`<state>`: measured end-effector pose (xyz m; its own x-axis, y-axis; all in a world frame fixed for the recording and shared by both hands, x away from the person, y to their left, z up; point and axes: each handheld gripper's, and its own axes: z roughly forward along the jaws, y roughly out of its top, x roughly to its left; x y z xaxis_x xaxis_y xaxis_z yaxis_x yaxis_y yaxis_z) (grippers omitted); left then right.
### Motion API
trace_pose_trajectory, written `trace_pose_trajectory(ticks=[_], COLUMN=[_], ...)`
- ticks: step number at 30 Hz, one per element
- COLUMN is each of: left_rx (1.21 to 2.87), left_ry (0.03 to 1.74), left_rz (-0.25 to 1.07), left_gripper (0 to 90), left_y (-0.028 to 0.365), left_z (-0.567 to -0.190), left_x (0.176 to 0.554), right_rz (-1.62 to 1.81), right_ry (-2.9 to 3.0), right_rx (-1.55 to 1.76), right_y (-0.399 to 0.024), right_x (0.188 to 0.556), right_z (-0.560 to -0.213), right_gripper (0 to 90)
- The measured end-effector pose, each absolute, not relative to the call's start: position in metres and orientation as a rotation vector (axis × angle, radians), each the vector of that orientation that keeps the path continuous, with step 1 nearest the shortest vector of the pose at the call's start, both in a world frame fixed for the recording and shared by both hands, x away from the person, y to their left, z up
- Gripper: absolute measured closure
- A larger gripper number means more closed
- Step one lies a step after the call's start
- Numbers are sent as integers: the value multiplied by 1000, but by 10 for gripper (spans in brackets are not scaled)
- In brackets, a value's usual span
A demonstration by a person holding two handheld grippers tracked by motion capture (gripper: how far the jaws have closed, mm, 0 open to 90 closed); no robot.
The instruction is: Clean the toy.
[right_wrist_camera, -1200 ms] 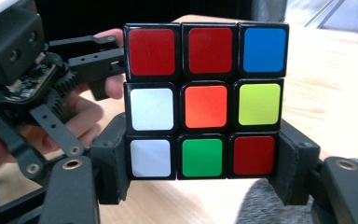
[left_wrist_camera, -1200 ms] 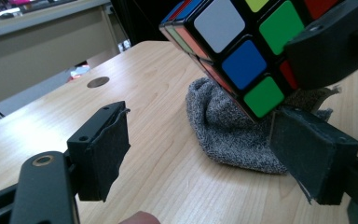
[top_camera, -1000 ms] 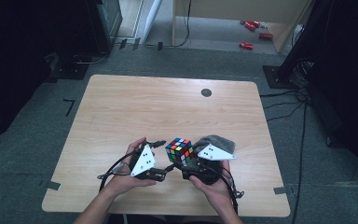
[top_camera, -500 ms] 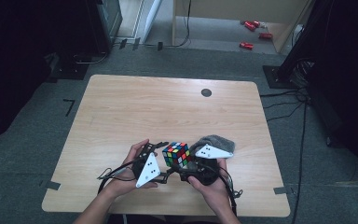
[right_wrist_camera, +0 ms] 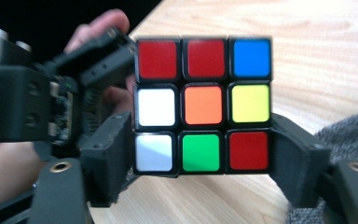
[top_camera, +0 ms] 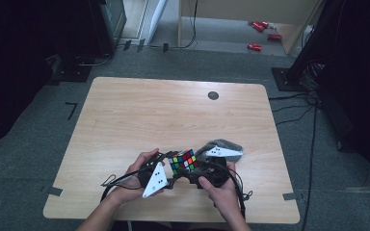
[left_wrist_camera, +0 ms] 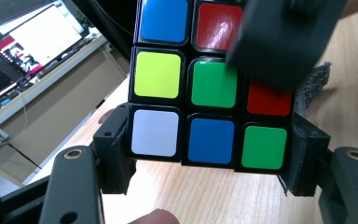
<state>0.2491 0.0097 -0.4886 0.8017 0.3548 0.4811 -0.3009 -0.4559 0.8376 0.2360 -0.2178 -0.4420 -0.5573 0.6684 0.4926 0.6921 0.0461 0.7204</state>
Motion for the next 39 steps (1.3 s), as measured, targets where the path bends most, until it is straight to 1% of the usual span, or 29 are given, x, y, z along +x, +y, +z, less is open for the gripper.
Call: trace_pose_trajectory(ticks=[3, 6, 8, 11, 15, 17, 19, 21, 24, 28, 32, 33, 36, 39], left_rx=[1910, 1917, 1922, 1928, 1920, 1910, 1900, 1897, 1885, 1871, 1869, 1867, 1859, 1863], left_ry=[86, 159, 224, 270, 324, 353, 374, 392, 426, 463, 481, 492, 524, 536], left_rz=[737, 668, 598, 526, 459, 411, 330, 321, 318, 282, 261, 262, 202, 197], left_gripper=[337, 337, 337, 339, 340, 341, 341, 342, 342, 342, 343, 343, 347, 347], left_y=[12, 15, 18, 23, 28, 31, 36, 39, 43, 45, 45, 45, 45, 44], left_z=[-488, -485, -482, -478, -474, -472, -470, -470, -470, -469, -468, -468, -467, -467], left_x=[252, 256, 259, 262, 266, 268, 271, 273, 276, 279, 279, 278, 281, 281], right_rz=[-1655, -1751, -1802, -1875, -1885, -1864, -1836, -1790, -1698, -1540, -1434, -1415, -1367, -1339], right_ry=[-2240, -2238, -2267, -2366, -2500, -2585, -2655, -2669, -2725, -2791, -2769, -2772, -2780, -2794], right_rx=[-1463, -1480, -1502, -1540, -1639, -1680, -1684, -1689, -1694, -1677, -1740, -1745, -1764, -1765], right_y=[-227, -239, -247, -255, -265, -267, -268, -268, -266, -264, -269, -269, -269, -268], right_x=[236, 236, 236, 237, 243, 246, 250, 253, 257, 266, 273, 274, 277, 277], right_z=[-434, -428, -427, -429, -442, -451, -460, -468, -479, -497, -512, -514, -518, -522], right_gripper=[245, 232, 223, 215, 205, 186, 159, 129, 122, 64, 61, 63, 65, 68])
